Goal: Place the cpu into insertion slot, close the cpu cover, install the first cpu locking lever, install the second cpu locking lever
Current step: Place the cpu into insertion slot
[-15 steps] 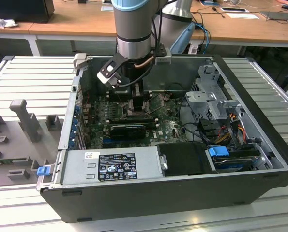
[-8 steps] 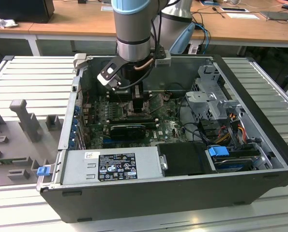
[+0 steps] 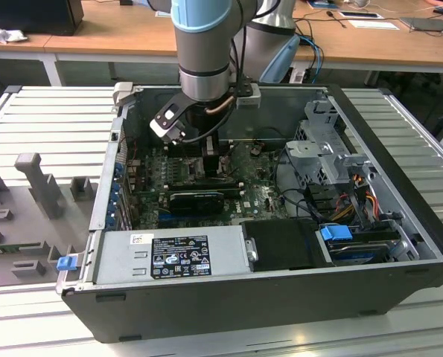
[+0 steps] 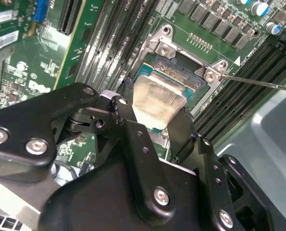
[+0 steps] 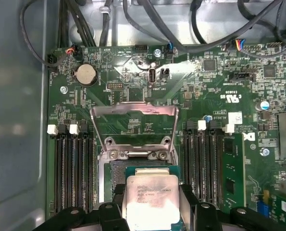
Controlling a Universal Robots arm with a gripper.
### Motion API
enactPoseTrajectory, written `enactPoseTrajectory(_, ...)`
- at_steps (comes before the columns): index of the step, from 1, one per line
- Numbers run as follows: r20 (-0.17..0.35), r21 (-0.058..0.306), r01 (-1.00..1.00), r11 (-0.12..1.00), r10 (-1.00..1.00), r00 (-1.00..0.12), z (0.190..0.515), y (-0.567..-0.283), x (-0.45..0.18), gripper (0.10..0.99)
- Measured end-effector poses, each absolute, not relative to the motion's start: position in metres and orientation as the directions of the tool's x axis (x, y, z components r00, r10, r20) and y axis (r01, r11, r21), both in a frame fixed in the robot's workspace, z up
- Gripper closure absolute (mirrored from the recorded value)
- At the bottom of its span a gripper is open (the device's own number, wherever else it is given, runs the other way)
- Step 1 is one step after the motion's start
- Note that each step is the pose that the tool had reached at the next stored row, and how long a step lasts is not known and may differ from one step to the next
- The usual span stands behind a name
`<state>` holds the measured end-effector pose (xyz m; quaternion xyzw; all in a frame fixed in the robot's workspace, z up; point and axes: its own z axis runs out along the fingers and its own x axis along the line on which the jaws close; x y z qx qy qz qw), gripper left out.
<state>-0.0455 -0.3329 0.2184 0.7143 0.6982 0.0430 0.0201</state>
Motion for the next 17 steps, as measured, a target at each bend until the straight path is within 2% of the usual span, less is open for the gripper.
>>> enactPoseTrajectory(17, 0.032, 0.088, 0.996, -0.029, 0.999, 0.026, 0.202, -0.323, -0.046, 0.557)
